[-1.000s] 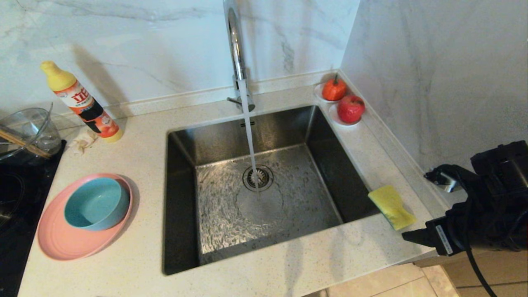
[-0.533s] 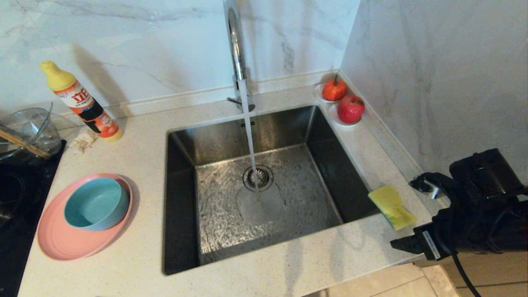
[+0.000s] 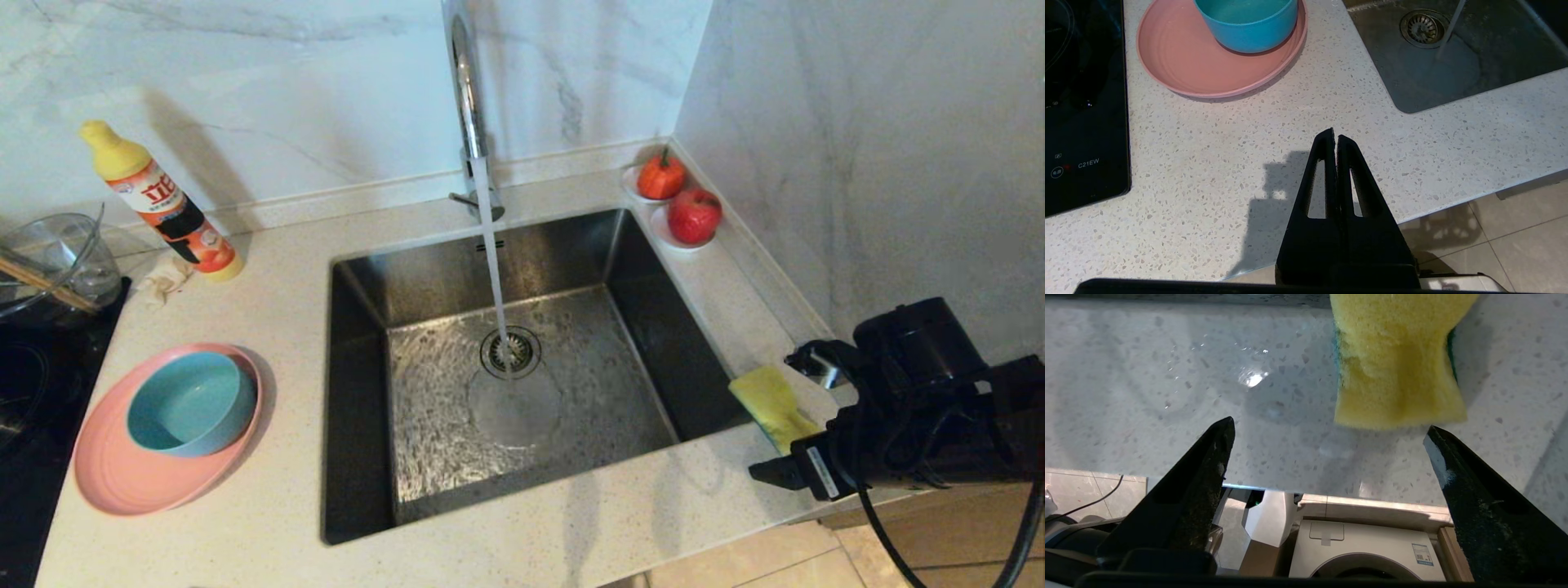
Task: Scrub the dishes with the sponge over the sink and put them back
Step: Pick up a bowl and the sponge
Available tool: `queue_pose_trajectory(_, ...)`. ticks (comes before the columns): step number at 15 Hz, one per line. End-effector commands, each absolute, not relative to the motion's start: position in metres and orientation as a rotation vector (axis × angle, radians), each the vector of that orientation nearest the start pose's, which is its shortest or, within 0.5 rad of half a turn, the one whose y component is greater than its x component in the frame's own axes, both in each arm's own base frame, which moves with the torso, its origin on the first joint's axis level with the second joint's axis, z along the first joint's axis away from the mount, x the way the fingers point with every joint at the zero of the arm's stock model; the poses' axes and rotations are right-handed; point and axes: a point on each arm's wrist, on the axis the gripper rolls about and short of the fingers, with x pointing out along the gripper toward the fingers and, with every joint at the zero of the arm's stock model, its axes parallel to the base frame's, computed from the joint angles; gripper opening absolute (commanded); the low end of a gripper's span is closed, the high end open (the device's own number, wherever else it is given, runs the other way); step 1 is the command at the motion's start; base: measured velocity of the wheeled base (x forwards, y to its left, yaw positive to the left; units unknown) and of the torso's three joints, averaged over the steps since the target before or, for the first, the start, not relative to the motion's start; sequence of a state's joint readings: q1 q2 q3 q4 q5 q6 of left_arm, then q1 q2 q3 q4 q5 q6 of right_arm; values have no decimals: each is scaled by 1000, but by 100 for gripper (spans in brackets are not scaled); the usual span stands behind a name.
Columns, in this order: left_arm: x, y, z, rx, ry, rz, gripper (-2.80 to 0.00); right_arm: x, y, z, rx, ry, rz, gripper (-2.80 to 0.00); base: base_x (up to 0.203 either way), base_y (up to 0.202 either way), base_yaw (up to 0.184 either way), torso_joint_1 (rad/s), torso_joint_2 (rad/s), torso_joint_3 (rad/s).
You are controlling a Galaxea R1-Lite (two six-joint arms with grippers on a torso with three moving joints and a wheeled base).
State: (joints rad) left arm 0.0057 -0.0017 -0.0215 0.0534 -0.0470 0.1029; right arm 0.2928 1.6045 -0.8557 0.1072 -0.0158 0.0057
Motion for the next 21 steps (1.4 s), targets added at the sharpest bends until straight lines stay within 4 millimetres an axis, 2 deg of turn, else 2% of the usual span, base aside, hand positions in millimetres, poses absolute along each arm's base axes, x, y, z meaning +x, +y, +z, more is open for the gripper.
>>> queue_pose_trajectory(1,-25,-1,76,102,29,-43,-280,250,73,157,-137,847,253,0,0,0,0,0,0,0)
queue_pose_trajectory(8,-25,-1,76,103,28,-43,-280,260,63,167,-181,766,239,0,0,0,0,0,0,0)
queue_pose_trajectory(13,-25,-1,76,103,28,-43,-280,260,57,175,-176,735,222,0,0,0,0,0,0,0)
queue_pose_trajectory(18,-25,-1,76,102,29,-43,-280,260,57,177,-180,728,232,0,0,0,0,0,0,0)
queue_pose_trajectory(21,-25,-1,76,103,28,-43,-280,269,59,175,-181,708,241,0,0,0,0,0,0,0)
